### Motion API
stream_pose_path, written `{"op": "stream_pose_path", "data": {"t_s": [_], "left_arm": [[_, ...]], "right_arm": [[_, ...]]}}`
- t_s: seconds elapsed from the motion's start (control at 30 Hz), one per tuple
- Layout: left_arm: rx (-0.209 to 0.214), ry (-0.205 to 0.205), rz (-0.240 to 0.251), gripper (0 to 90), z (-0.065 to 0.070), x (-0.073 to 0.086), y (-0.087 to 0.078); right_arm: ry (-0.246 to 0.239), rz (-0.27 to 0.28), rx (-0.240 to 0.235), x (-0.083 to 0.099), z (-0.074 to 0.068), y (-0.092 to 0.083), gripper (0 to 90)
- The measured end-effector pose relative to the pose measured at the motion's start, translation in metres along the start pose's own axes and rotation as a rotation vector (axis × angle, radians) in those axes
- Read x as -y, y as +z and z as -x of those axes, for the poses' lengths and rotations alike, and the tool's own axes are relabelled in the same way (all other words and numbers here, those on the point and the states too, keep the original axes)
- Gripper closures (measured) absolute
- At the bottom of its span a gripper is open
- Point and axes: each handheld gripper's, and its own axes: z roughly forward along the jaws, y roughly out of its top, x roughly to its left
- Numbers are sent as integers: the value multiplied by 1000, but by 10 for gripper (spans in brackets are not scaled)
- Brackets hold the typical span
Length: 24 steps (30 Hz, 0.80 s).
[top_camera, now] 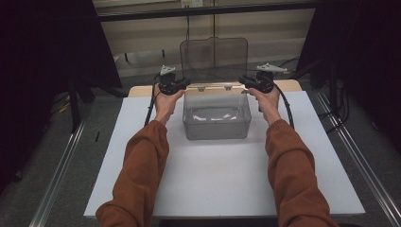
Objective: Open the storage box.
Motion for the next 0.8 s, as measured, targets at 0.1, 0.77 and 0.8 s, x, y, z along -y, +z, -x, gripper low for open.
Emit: {"op": "stream_pose_path", "data": {"t_s": [0.1,0.77,0.8], "left_arm": [[13,-18,-3,739,-3,0,0],[9,-82,-53,695,-5,-2,10],[4,-79,-56,690,-5,-3,11]], "right_arm": [[28,2,-8,0,1,1,737],[165,-26,-8,-1,6,7,739],[166,-35,-6,-2,6,7,739]]}}
